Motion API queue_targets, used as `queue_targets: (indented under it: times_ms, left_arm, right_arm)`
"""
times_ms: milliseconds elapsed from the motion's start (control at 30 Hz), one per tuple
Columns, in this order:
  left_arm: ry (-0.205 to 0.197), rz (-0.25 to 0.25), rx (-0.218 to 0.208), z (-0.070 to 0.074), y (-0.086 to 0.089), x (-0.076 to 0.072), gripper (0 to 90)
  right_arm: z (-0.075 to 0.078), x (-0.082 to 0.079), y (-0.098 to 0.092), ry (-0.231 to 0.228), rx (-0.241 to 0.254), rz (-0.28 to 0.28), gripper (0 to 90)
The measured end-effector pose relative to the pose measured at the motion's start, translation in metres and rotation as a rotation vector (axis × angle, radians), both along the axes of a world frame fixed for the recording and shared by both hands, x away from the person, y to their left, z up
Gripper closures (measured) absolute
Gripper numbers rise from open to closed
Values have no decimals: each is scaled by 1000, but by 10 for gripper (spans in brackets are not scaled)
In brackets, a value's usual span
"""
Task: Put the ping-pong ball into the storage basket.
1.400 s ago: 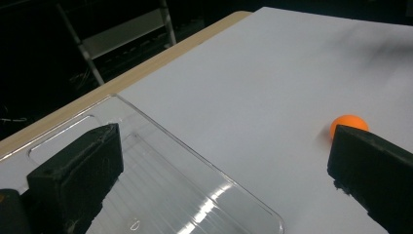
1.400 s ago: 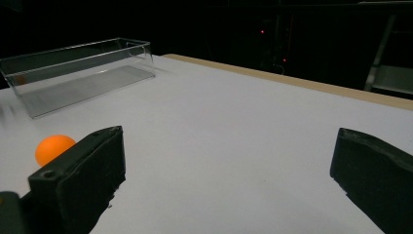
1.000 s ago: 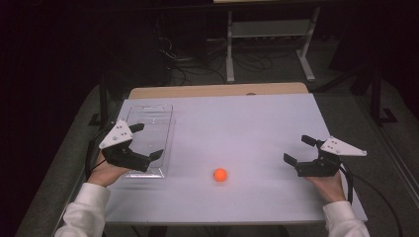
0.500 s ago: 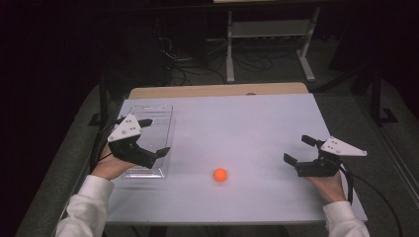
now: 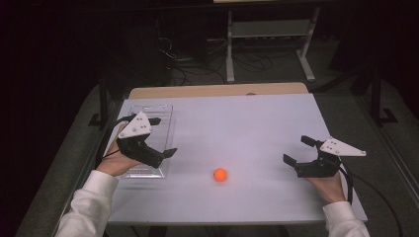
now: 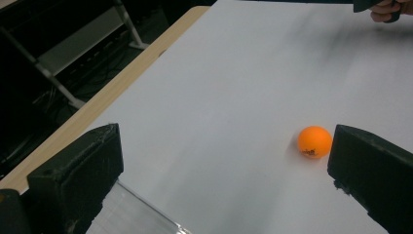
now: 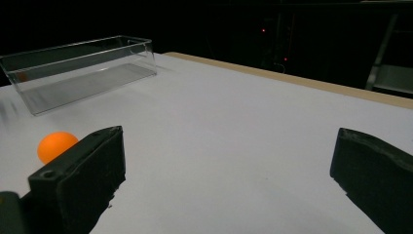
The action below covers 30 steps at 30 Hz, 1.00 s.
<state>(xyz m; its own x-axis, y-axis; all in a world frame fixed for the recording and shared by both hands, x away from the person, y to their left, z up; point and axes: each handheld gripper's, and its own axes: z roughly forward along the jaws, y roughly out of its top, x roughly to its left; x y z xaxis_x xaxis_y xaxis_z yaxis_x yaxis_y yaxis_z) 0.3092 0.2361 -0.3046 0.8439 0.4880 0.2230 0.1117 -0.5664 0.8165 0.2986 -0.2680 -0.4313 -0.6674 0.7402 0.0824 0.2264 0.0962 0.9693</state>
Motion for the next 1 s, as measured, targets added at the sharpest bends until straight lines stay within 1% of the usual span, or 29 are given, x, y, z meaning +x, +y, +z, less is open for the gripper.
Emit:
queue_targets:
  times_ms: [200, 333, 433, 667, 700, 733, 1000]
  left_arm:
    - [17, -26, 28, 0, -10, 4, 0]
    - [10, -33, 27, 1, -15, 5, 0]
    - [22, -43, 42, 0, -19, 6, 0]
    - [30, -55, 52, 0, -26, 8, 0]
    - [30, -60, 61, 0, -27, 9, 0]
    - [33, -60, 57, -1, -28, 9, 0]
    - [47, -76, 77, -3, -34, 11, 0]
  right_arm:
    - [0, 0, 0, -1, -2, 4, 0]
    - [0, 0, 0, -1, -2, 4, 0]
    - [0, 0, 0, -2, 0, 4, 0]
    - [0, 0, 1, -2, -2, 4, 0]
    - [0, 0, 1, -2, -2, 4, 0]
    - [0, 0, 1, -2, -2, 4, 0]
    - [0, 0, 1, 2, -3, 6, 0]
